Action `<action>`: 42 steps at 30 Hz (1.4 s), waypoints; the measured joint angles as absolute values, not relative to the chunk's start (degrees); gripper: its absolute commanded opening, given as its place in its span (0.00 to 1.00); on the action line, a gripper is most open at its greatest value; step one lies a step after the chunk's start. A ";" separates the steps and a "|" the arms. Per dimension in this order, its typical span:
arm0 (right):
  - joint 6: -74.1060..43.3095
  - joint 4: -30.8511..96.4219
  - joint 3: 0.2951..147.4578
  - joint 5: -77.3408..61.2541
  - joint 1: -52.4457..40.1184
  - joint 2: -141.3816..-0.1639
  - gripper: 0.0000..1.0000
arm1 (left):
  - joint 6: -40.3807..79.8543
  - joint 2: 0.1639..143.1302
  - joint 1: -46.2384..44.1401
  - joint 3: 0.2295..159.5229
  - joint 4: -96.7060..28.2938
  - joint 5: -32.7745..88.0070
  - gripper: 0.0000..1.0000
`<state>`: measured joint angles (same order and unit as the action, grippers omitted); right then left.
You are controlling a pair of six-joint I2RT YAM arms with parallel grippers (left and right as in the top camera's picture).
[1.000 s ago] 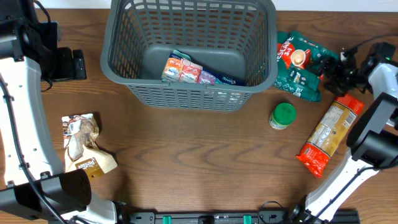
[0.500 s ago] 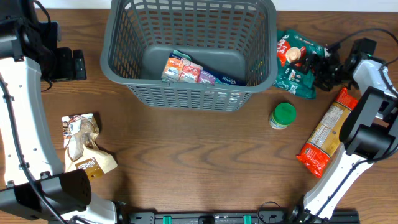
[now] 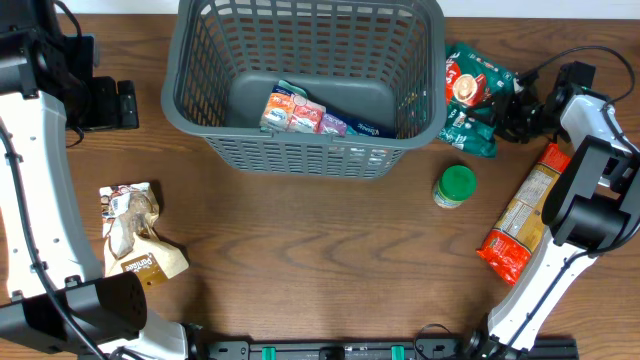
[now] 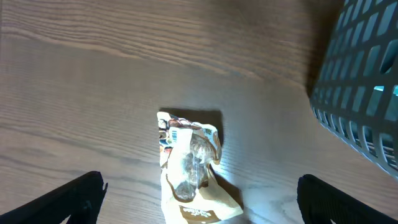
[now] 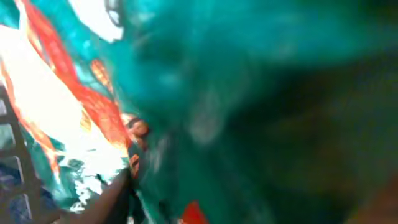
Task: Pack container
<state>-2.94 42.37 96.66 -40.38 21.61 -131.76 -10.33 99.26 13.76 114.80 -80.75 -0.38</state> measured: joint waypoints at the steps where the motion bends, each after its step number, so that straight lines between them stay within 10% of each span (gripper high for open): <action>1: -3.01 42.37 96.66 -40.51 21.61 -131.76 0.04 | -10.33 99.26 13.76 114.80 -80.75 -0.40 0.98; 32: -3.64 52.69 95.44 -9.37 19.90 -94.08 0.01 | -10.52 99.26 13.76 114.80 -80.66 -0.40 0.98; 42: 0.32 35.92 94.56 -8.45 8.80 -77.21 0.01 | -10.52 99.26 13.76 114.80 -80.68 -0.38 0.99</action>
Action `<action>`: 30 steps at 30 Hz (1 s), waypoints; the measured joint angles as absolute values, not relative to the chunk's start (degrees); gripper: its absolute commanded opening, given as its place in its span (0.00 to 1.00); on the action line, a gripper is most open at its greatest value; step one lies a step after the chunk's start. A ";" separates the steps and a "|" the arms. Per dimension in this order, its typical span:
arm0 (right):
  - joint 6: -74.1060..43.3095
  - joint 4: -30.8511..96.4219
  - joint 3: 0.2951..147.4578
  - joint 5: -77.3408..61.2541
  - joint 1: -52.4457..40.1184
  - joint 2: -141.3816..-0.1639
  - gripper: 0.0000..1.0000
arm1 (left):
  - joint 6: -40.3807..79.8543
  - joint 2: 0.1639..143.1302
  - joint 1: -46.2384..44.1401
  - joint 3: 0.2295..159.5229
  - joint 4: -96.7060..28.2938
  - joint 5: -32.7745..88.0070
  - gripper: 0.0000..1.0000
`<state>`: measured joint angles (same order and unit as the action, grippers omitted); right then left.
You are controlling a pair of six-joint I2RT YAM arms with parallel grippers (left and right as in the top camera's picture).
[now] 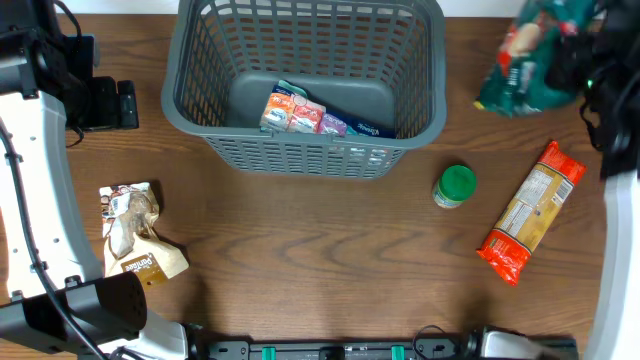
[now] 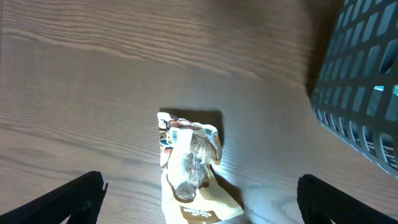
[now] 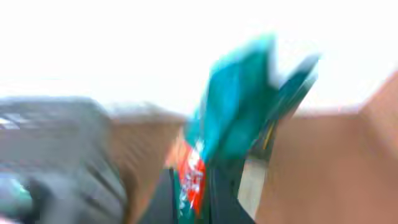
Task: Pack container
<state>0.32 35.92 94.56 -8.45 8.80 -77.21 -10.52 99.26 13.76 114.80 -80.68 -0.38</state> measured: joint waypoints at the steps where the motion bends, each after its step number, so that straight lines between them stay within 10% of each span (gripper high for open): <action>1: 0.58 33.36 94.85 -8.10 6.87 -74.76 0.01 | -10.52 99.26 13.76 114.80 -80.68 -0.38 0.98; 26: 3.22 30.63 96.31 5.82 -6.35 -74.96 0.01 | -10.52 99.26 13.76 114.80 -80.58 -0.38 0.98; 28: 3.14 30.63 96.31 7.90 -6.35 -75.11 0.06 | -10.52 99.26 13.76 114.80 -80.58 -0.38 0.99; 30: 2.57 30.85 96.31 10.11 -6.35 -75.42 0.34 | -10.50 99.26 13.76 114.80 -80.58 -0.40 0.99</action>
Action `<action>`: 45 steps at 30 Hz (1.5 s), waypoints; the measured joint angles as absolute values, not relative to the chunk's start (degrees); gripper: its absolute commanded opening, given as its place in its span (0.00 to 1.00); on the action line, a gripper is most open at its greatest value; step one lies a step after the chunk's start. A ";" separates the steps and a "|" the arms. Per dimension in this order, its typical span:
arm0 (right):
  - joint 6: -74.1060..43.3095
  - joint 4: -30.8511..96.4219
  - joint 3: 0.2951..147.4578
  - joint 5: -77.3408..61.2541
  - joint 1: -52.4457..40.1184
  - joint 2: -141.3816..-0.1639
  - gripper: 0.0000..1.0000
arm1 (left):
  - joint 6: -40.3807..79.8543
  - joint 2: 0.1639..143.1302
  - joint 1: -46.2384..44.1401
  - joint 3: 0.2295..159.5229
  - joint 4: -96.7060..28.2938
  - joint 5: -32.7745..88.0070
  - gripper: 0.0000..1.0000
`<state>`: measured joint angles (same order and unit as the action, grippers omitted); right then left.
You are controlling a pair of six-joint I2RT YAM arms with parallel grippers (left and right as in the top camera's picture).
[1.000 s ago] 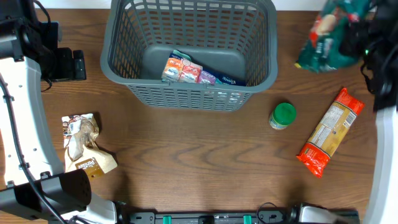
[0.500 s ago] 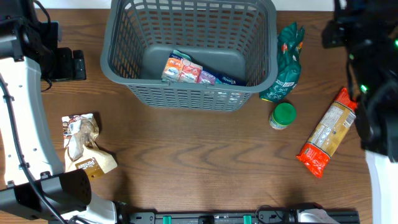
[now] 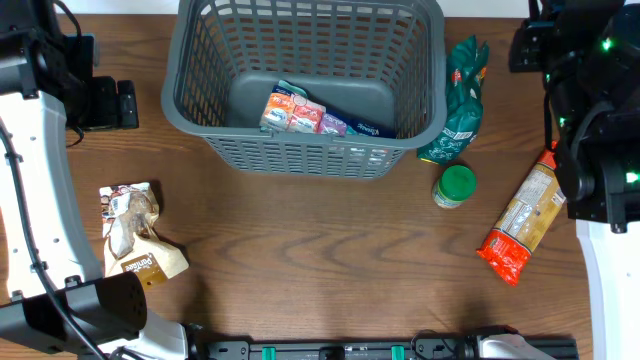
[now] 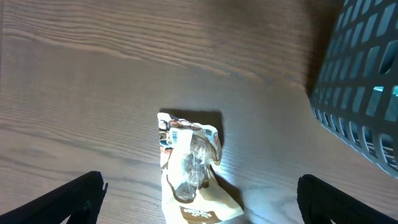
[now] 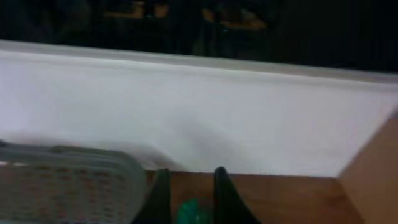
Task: Pack container
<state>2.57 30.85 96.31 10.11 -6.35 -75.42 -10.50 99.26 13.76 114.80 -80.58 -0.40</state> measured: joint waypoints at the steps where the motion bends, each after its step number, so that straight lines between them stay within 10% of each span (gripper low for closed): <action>1: 2.02 31.22 96.31 10.90 -6.31 -75.61 0.53 | -10.52 99.26 13.76 114.80 -80.58 -0.40 0.98; 5: 0.16 33.50 96.31 12.82 -5.39 -77.62 0.99 | -10.52 99.26 13.76 114.80 -80.60 -0.40 0.99; 45: -8.34 43.46 96.31 3.62 0.84 -108.36 0.99 | -10.50 99.26 13.76 114.80 -80.62 -0.40 0.99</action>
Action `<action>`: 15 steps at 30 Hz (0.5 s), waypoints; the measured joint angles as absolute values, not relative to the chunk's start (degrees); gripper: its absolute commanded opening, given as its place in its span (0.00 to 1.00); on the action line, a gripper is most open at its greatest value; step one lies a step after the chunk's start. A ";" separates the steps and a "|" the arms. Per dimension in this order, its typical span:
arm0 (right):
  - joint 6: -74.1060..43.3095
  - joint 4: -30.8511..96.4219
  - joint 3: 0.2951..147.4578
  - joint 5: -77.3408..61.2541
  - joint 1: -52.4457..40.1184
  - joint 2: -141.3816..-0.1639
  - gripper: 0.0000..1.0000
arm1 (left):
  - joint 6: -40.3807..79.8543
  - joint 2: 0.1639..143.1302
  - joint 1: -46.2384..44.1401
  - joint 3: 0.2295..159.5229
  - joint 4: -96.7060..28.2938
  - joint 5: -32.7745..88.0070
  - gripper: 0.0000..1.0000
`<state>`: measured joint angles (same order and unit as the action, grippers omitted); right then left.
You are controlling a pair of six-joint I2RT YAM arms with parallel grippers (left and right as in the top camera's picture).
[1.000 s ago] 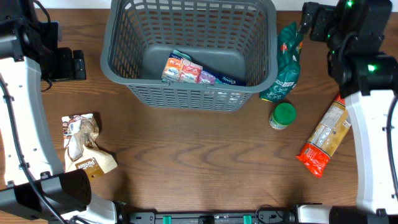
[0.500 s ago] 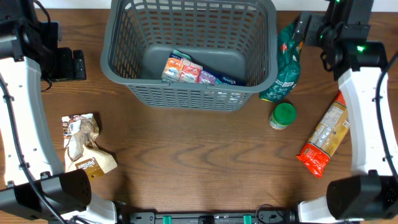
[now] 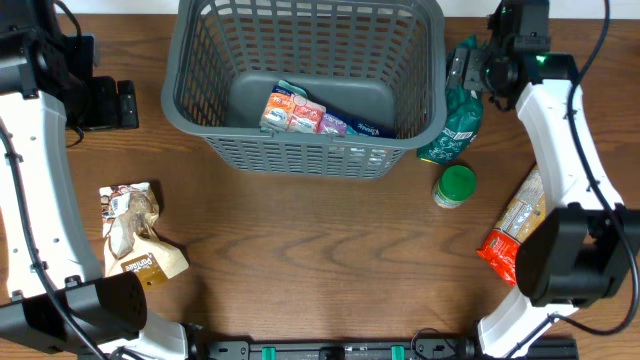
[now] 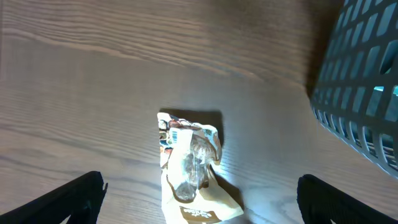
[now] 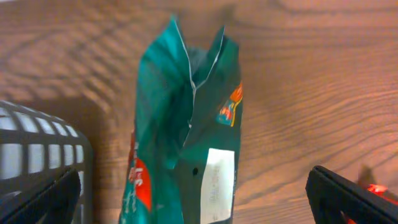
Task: Pack container
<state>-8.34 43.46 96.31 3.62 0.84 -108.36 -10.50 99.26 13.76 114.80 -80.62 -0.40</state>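
The grey basket (image 3: 200, 100) stands at the back middle with several small packets (image 3: 305, 112) on its floor. A teal snack bag (image 3: 458, 105) stands outside it, against its right wall; in the right wrist view the teal bag (image 5: 186, 137) lies between my spread fingers. My right gripper (image 3: 466, 72) hovers over the bag's top, open and holding nothing. My left gripper (image 3: 122, 103) is open at the far left, and its wrist view looks down on a brown snack bag (image 4: 189, 168).
A green-lidded jar (image 3: 456, 186) stands right of the basket's front corner. A long orange-red packet (image 3: 520, 225) lies near the right edge. The brown snack bag (image 3: 135, 232) lies at the front left. The basket wall (image 4: 360, 93) fills the left wrist view's right side.
The right arm was raised, its camera facing the back wall. Its gripper is now low over the teal bag with the fingers spread wider. The bag and the left arm have not moved.
The right gripper was first pressed against the teal bag lying flat right of the basket. Then it held the bag high at the back right. Then the bag stood outside the basket's right wall with the arm raised. Now the open gripper is over it.
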 measured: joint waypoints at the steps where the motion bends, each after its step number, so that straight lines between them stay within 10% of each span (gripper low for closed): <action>1: -8.38 43.48 96.31 3.42 0.84 -109.08 0.99 | -10.50 99.26 13.76 114.80 -80.62 -0.40 0.98; 15: -8.60 44.66 96.31 1.39 0.84 -118.85 0.99 | -10.50 99.26 13.76 114.80 -80.62 0.25 0.99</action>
<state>-8.60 44.66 96.31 1.39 0.84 -118.85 -10.50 99.26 13.76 114.80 -80.62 0.25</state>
